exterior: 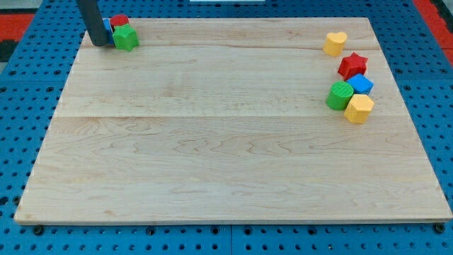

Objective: Point your arm at the yellow hexagon

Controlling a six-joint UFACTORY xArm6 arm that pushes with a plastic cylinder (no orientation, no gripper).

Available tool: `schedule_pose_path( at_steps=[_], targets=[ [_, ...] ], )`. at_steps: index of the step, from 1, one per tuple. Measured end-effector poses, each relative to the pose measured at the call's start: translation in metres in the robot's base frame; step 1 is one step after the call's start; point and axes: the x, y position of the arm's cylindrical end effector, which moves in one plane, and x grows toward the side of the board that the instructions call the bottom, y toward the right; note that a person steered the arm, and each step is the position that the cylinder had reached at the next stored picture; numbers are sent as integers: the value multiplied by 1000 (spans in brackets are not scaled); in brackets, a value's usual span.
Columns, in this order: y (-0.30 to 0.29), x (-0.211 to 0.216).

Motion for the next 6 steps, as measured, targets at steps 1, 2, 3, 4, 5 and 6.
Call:
schedule_pose_path(
  at_steps=[1,2,3,4,5,6],
  targets=[
    [37,15],
    [104,54],
    [158,120],
    [246,189],
    [335,234],
    [414,246]
  ],
)
